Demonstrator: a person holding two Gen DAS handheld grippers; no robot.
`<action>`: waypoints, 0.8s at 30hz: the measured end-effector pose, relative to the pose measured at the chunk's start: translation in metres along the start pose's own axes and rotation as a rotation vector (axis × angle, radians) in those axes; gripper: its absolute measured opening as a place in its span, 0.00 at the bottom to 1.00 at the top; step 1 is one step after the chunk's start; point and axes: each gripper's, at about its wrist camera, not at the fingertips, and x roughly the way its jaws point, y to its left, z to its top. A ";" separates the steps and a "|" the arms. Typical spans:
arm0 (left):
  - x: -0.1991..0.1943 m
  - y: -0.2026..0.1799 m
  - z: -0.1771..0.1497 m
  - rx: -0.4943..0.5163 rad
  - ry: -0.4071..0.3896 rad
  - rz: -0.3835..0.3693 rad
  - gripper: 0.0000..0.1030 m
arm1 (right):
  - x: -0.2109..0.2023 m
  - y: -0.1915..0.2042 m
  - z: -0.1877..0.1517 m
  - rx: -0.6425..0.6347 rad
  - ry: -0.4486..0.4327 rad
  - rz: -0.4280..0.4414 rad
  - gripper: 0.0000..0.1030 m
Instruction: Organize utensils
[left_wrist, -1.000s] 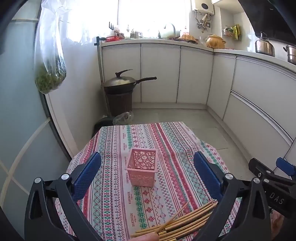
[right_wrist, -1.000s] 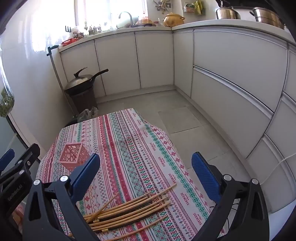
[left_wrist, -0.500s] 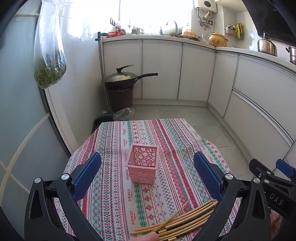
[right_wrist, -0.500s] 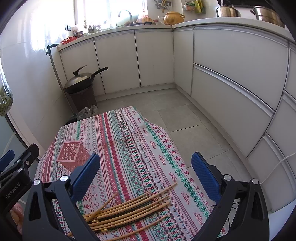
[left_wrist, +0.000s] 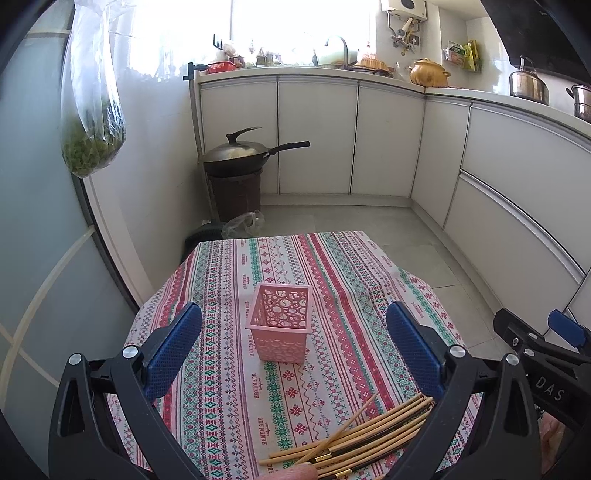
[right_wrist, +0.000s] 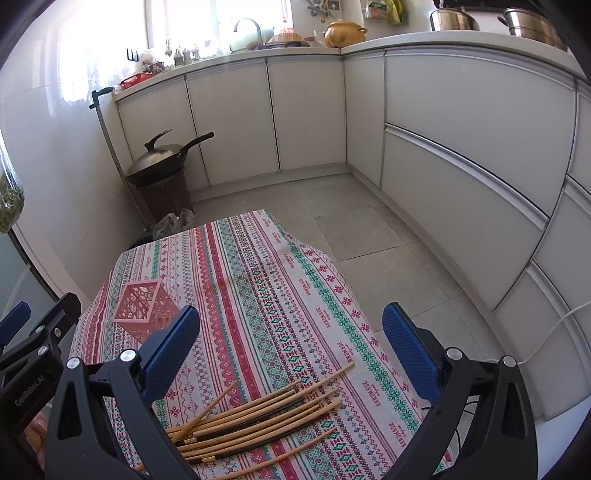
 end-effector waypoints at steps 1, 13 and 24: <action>0.000 0.001 0.000 0.000 0.002 0.000 0.93 | 0.000 0.000 0.000 0.001 0.002 0.000 0.94; 0.000 0.000 0.000 0.006 0.004 0.004 0.93 | 0.002 -0.001 -0.002 0.006 0.011 -0.001 0.94; 0.003 0.000 -0.001 0.009 0.007 0.007 0.93 | 0.003 -0.002 -0.001 0.009 0.017 0.001 0.94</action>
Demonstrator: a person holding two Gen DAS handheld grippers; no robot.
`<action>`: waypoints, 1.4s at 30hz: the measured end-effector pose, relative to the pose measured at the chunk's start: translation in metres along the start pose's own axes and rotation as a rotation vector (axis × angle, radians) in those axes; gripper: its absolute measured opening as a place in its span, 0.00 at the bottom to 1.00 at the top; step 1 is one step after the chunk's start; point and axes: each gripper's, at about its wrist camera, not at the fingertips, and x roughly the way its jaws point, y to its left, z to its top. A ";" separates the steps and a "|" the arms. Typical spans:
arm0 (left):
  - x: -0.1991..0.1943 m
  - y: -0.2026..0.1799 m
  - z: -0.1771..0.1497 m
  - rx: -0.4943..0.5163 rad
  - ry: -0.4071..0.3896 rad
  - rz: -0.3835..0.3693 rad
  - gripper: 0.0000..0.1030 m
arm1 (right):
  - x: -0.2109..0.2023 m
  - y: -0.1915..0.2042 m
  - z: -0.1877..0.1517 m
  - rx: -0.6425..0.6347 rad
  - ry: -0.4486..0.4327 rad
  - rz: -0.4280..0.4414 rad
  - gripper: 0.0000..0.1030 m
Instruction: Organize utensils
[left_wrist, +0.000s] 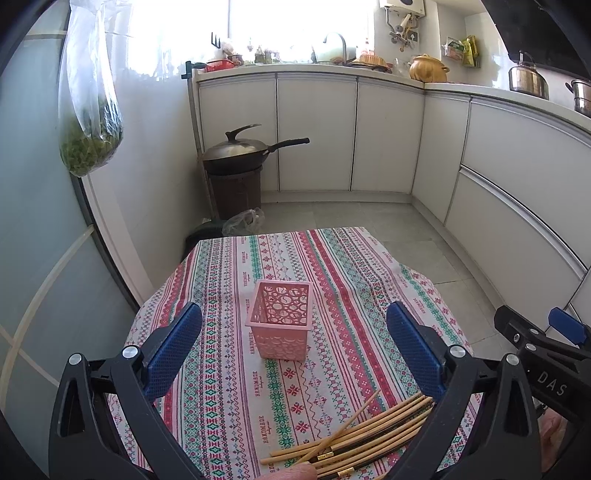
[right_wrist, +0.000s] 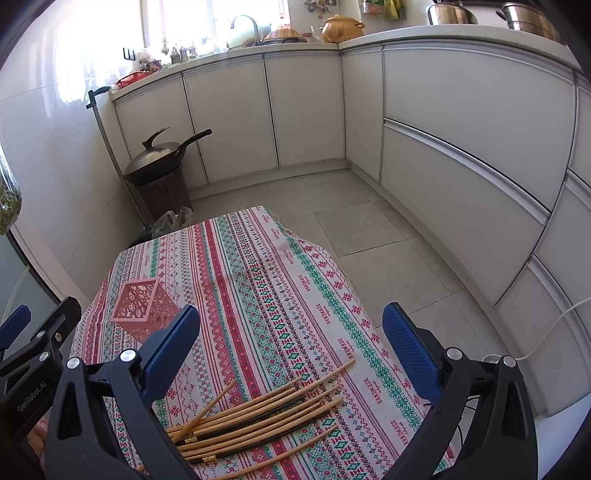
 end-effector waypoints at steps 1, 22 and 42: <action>0.000 0.000 0.000 0.000 0.000 -0.001 0.93 | 0.000 0.000 0.000 0.000 0.002 0.000 0.94; 0.001 0.000 -0.001 -0.003 0.003 0.004 0.93 | 0.002 0.000 -0.001 0.006 0.012 0.000 0.94; 0.004 0.000 -0.003 0.006 0.011 0.010 0.93 | 0.004 -0.002 -0.001 0.011 0.020 -0.003 0.94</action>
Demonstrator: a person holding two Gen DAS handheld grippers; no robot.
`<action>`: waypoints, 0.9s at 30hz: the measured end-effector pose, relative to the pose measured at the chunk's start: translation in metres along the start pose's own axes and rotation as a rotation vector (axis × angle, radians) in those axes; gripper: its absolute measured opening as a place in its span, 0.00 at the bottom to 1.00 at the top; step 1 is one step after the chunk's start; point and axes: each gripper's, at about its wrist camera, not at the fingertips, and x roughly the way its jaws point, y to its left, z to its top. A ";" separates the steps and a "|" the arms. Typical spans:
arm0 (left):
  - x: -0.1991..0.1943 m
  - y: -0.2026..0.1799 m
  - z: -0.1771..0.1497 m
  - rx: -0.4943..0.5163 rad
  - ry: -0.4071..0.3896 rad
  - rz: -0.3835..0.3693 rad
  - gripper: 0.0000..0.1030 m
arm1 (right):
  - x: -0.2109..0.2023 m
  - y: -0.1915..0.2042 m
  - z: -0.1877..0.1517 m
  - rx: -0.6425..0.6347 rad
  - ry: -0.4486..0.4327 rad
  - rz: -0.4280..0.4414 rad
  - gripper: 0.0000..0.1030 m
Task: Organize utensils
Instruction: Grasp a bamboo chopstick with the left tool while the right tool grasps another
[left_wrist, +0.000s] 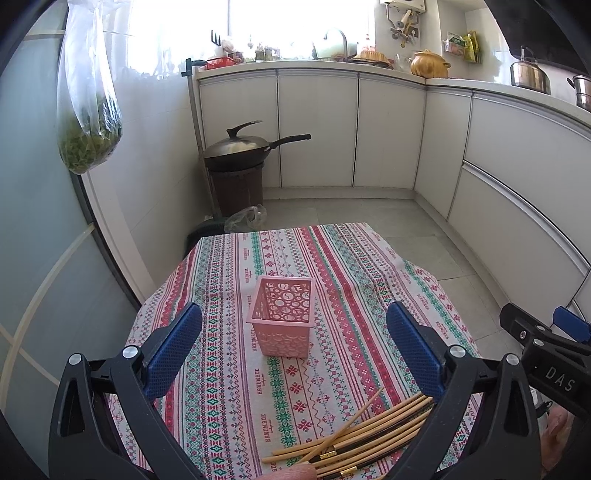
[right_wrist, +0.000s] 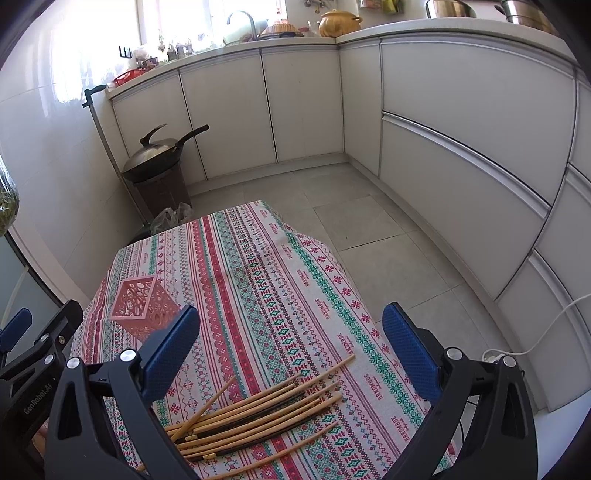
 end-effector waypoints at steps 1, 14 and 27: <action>0.000 0.000 0.000 0.000 0.000 0.000 0.93 | 0.000 0.000 0.000 0.000 0.000 0.001 0.94; 0.022 -0.006 0.000 0.004 0.098 -0.147 0.93 | 0.006 -0.054 0.011 0.246 0.096 0.074 0.94; 0.135 -0.112 -0.064 0.276 0.639 -0.230 0.70 | 0.031 -0.130 0.006 0.467 0.236 0.097 0.94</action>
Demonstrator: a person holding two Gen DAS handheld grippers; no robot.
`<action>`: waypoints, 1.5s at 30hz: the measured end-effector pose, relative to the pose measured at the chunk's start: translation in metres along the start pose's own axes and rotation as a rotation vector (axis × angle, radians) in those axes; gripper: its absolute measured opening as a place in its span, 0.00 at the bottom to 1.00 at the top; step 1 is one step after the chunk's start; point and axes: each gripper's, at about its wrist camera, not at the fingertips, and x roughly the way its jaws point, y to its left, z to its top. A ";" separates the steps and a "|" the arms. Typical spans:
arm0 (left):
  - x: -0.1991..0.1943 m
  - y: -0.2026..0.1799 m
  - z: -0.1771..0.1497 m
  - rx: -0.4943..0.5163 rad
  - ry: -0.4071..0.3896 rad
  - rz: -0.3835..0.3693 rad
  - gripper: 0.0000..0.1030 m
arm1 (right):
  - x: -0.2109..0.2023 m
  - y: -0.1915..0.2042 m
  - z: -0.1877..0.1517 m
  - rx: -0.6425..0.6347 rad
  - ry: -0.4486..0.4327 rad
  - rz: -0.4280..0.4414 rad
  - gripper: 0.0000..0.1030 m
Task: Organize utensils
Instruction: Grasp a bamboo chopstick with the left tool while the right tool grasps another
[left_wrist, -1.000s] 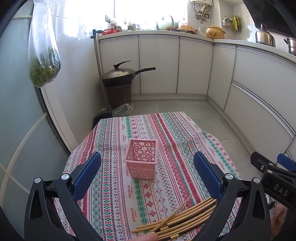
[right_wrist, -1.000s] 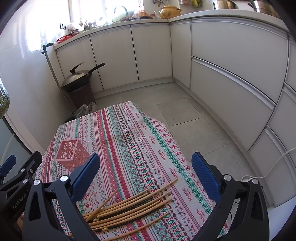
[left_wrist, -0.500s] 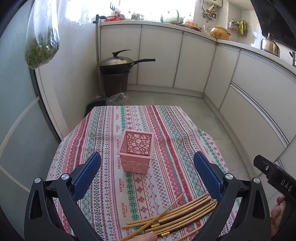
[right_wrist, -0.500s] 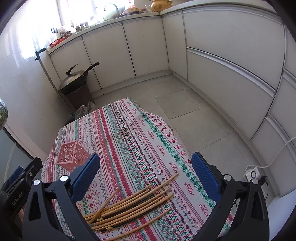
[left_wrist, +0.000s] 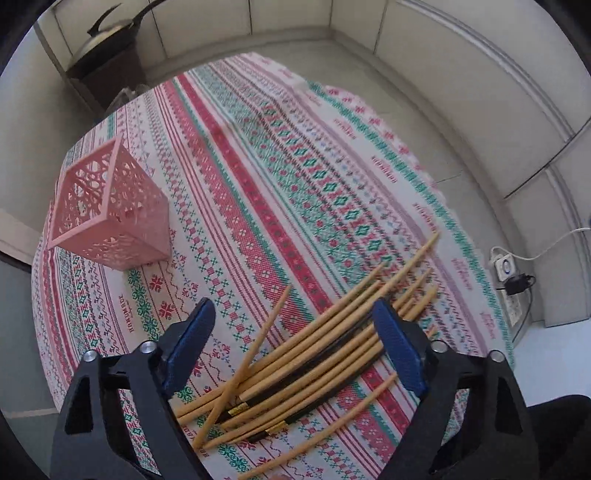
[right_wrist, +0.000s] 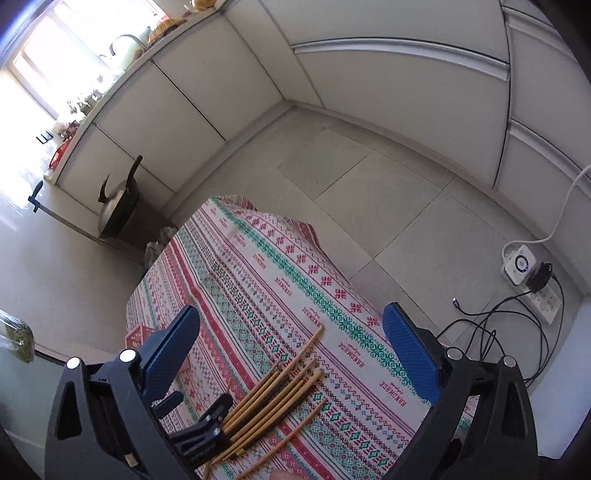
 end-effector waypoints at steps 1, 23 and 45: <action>0.008 0.003 0.004 -0.009 0.029 0.000 0.67 | 0.003 -0.001 0.000 0.001 0.017 0.006 0.94; -0.012 0.041 -0.017 -0.004 -0.147 -0.009 0.04 | 0.131 -0.028 -0.038 0.239 0.358 -0.031 0.54; -0.145 0.090 -0.039 -0.191 -0.543 -0.090 0.04 | 0.138 0.026 -0.034 0.072 0.190 -0.028 0.08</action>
